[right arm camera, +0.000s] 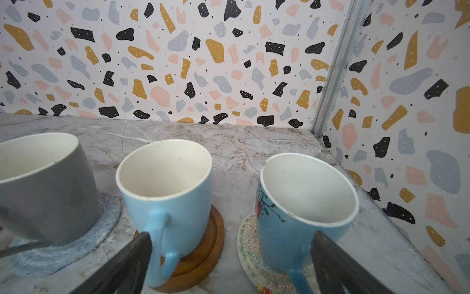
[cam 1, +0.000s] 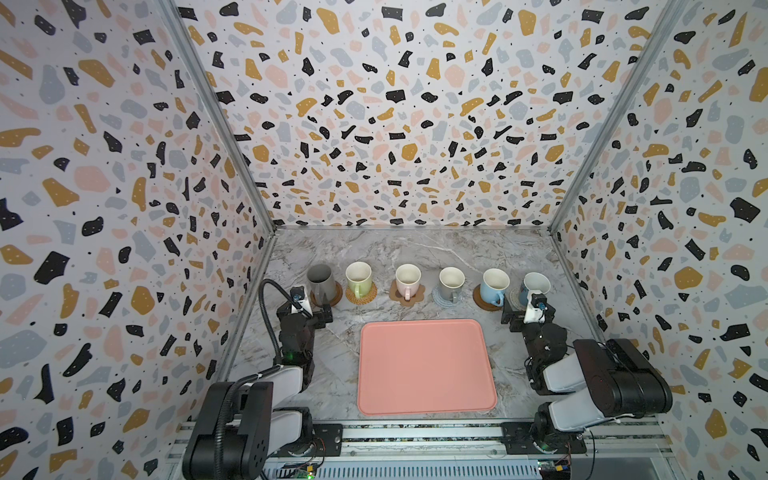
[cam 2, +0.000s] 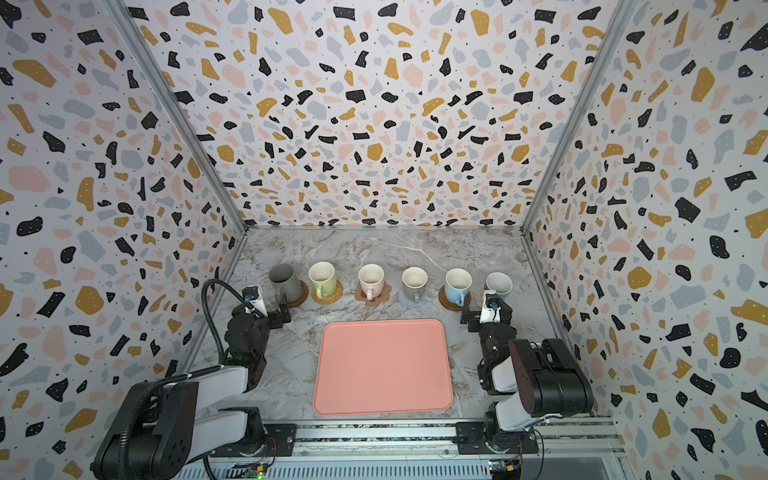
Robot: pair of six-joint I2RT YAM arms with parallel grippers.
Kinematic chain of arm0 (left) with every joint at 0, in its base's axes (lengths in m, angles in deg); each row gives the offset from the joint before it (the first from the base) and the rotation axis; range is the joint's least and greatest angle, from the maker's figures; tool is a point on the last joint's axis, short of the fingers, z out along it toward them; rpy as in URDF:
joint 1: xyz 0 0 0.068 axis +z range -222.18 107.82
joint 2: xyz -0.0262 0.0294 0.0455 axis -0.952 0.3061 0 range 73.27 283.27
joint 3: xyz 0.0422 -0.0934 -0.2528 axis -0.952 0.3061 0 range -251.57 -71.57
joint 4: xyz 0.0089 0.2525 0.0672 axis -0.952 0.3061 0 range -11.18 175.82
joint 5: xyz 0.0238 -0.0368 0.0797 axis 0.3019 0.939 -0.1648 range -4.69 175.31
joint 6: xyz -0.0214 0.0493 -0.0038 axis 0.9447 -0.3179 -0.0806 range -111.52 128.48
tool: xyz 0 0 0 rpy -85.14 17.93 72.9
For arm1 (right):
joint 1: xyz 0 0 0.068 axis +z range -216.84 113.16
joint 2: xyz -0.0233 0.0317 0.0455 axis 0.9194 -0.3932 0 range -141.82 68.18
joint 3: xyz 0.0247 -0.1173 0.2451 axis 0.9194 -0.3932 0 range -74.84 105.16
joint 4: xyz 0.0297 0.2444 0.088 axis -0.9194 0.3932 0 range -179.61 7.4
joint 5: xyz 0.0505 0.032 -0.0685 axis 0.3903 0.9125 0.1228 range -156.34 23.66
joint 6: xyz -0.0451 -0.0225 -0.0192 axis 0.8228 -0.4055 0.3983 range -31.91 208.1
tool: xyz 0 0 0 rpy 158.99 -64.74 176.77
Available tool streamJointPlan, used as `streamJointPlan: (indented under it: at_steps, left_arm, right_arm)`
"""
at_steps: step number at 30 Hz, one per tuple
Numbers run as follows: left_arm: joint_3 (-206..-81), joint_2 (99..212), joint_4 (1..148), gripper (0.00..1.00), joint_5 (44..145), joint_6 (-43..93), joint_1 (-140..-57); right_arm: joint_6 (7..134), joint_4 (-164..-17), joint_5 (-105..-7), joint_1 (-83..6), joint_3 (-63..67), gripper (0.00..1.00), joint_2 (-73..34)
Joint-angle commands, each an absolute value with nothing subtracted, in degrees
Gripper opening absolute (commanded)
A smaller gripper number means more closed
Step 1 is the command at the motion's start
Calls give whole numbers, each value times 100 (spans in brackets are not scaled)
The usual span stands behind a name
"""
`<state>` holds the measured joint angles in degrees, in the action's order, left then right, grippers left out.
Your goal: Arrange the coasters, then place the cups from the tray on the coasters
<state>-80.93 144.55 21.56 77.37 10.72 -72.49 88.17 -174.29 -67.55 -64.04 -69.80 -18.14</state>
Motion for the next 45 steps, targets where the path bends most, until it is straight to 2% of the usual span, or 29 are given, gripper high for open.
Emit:
streamJointPlan:
  at_steps: [1, 7, 26, 32, 34, 45]
  left_arm:
    - [-8056, 14661, 1426, 99, 7779, 1204, -7209]
    - [-8264, 15156, 1308, 99, 7913, 1120, -7218]
    - [-8227, 15192, 1263, 100, 8150, 857, -7332]
    - [-7928, 15439, 443, 100, 8426, 831, -7332]
    - [-8017, 15309, 869, 99, 8394, 730, -7334]
    - [-8000, 15354, 745, 99, 8421, 760, -7332]
  right_arm:
    - [8810, -17308, -6732, -6377, -6815, 99, -1799]
    - [8801, -17309, -6738, -6372, -6815, 99, -1793]
    - [8786, -17201, -6715, -6384, -6756, 99, -1803]
    - [8812, -17165, -6636, -6384, -6739, 99, -1804]
    - [8810, -17125, -6626, -6384, -6714, 99, -1803]
    - [8777, -16844, -6745, -6394, -6555, 99, -1808]
